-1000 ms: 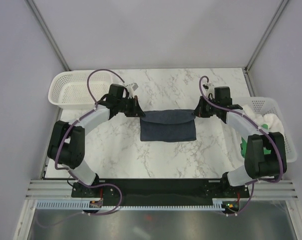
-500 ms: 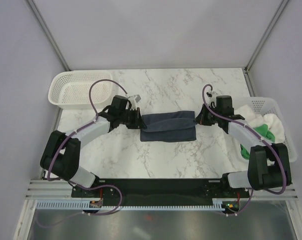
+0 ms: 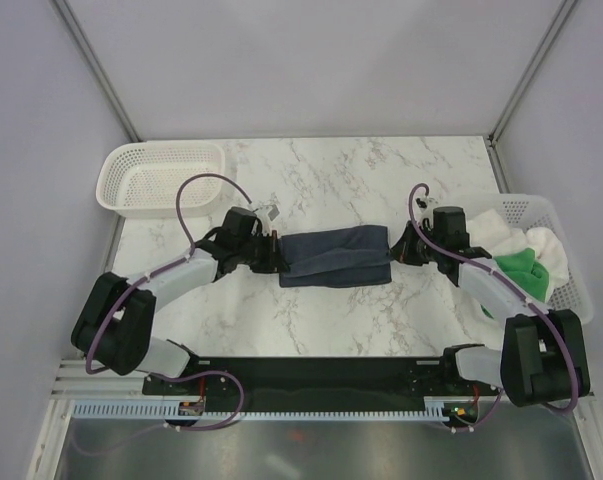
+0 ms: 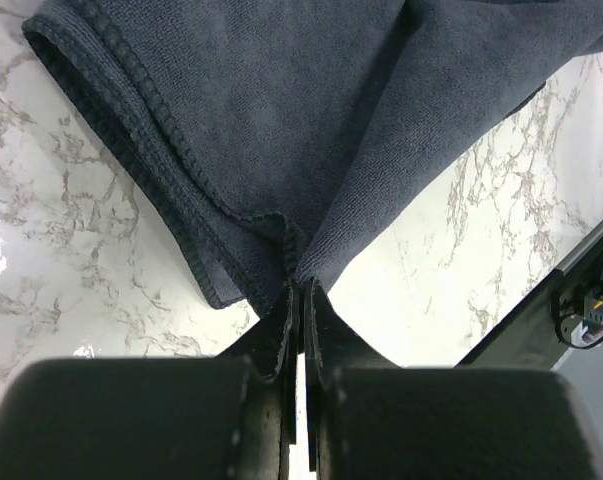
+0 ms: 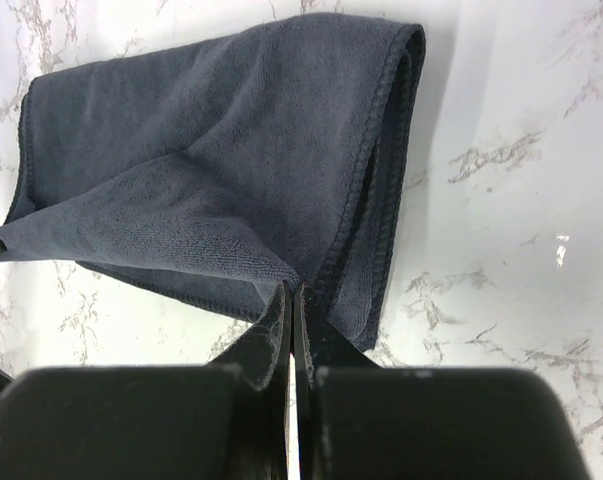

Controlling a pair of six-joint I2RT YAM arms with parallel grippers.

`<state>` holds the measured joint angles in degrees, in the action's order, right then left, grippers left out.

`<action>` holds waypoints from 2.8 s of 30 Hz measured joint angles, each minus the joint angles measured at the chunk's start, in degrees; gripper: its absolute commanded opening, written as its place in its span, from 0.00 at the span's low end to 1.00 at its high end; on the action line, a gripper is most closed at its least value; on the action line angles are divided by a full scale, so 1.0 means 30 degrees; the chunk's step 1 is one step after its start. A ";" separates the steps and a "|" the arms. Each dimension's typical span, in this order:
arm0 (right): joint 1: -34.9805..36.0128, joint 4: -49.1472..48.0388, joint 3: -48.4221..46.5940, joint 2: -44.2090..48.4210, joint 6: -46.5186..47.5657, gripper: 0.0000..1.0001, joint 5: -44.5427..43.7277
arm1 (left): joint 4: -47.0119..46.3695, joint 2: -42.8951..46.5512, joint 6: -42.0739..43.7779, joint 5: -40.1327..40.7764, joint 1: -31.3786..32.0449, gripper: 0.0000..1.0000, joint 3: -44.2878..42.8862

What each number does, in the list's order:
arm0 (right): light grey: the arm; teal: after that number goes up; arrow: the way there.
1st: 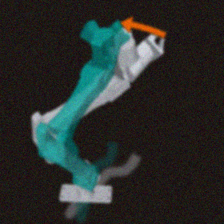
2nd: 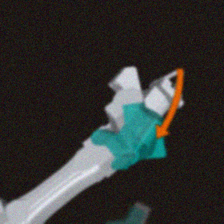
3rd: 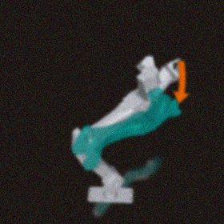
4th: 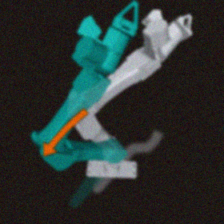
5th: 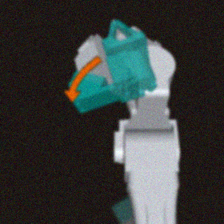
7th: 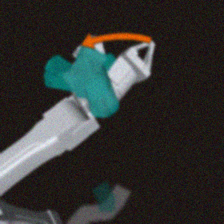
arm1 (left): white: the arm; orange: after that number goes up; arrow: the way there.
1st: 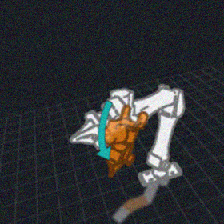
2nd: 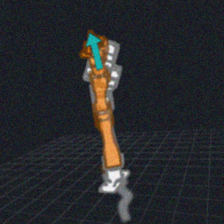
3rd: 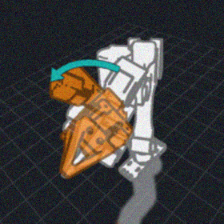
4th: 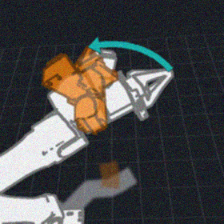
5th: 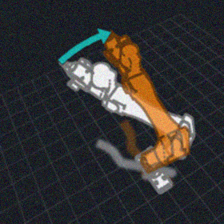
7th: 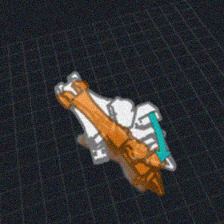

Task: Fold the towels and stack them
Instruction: Fold the towel

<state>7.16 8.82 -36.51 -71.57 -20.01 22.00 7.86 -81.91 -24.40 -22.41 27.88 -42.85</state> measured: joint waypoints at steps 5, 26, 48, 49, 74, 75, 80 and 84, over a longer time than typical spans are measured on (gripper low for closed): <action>0.0080 -0.0153 0.1144 0.0714 -0.0583 0.12 -0.0270 | -0.0277 0.0146 -0.0138 0.0423 0.0007 0.11 0.0510; 0.0175 0.4539 -0.0546 0.1909 -0.1982 0.38 -0.3869 | 0.4044 0.2922 -0.1647 0.2069 0.0248 0.65 -0.0466; 0.1435 -0.0495 0.2106 -0.2033 -0.4743 0.31 -0.1158 | 0.4401 -0.5384 -0.2076 0.4357 -0.0342 0.48 -0.5654; 0.1515 -0.0539 0.2142 -0.1953 -0.4889 0.31 -0.1333 | 0.4597 -0.5384 -0.2076 0.4568 -0.0503 0.48 -0.5785; 0.3512 -0.0729 0.0160 -0.0940 -0.5056 0.30 -0.1814 | 0.5858 -0.8888 -0.1931 0.3956 -0.1268 0.42 -0.9952; 0.3504 -0.0816 0.0306 -0.1086 -0.5049 0.30 -0.1865 | 0.5858 -0.8961 -0.1931 0.3949 -0.1268 0.35 -1.0091; 0.3504 -0.1093 0.0918 -0.1727 -0.5049 0.29 -0.2266 | 0.5938 -0.9143 -0.1938 0.3949 -0.1275 0.26 -1.0499; 0.3504 -0.1231 0.1122 -0.1814 -0.5056 0.29 -0.2426 | 0.5952 -0.9522 -0.1945 0.3927 -0.1406 0.27 -1.0761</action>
<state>17.67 5.13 -33.15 -77.01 -35.18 14.72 25.71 -110.48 -30.24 -10.63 23.66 -75.13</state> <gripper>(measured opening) 0.294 0.265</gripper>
